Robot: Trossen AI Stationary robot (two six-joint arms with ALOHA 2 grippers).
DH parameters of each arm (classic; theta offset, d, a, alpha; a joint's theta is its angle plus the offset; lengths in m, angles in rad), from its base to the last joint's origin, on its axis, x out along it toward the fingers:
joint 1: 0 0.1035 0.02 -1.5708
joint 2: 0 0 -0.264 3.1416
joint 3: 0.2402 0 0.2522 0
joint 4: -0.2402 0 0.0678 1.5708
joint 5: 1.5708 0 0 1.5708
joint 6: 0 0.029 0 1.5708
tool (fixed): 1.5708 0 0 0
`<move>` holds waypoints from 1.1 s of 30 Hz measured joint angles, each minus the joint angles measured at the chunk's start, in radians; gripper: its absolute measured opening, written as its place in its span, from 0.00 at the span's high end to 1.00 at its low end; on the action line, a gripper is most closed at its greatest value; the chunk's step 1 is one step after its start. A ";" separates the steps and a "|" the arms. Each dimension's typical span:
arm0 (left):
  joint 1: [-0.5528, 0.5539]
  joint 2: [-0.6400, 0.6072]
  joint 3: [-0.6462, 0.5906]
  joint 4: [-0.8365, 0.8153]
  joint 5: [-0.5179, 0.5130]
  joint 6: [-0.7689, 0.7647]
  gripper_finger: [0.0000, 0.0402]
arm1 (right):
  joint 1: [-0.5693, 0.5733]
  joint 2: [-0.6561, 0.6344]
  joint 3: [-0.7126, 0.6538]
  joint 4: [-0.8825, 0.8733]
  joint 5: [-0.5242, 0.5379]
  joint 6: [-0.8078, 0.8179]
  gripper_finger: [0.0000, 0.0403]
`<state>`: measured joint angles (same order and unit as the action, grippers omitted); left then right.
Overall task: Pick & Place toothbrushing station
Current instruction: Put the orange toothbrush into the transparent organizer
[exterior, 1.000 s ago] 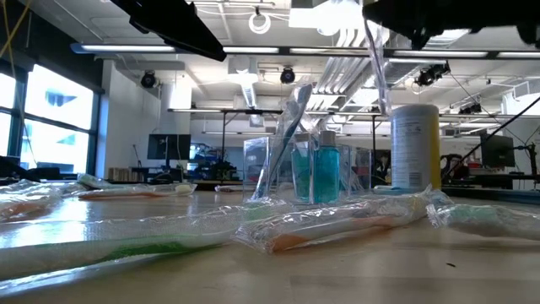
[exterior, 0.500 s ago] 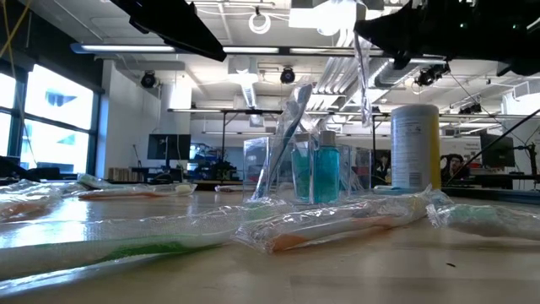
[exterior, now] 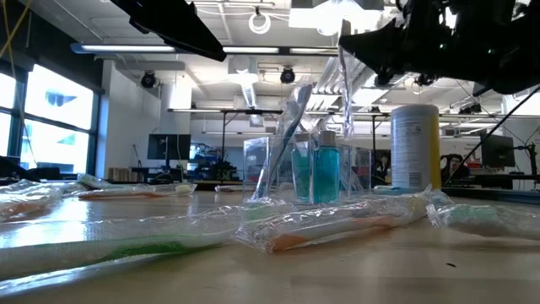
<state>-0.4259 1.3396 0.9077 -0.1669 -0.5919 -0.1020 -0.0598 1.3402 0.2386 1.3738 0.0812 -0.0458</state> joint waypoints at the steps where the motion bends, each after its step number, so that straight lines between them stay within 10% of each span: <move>1: 0.000 0.000 0.000 0.000 0.000 0.000 0.41 | -0.002 0.025 0.000 0.024 -0.002 0.000 0.99; 19: 0.000 0.000 0.000 0.000 0.001 0.000 0.41 | -0.039 0.272 0.055 0.085 0.067 0.127 0.97; 33: 0.000 0.000 0.000 -0.002 0.001 0.000 0.41 | -0.019 0.270 0.055 -0.045 0.100 0.133 0.68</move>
<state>-0.4258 1.3396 0.9073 -0.1684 -0.5911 -0.1020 -0.0785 1.6104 0.2932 1.3288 0.1810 0.0872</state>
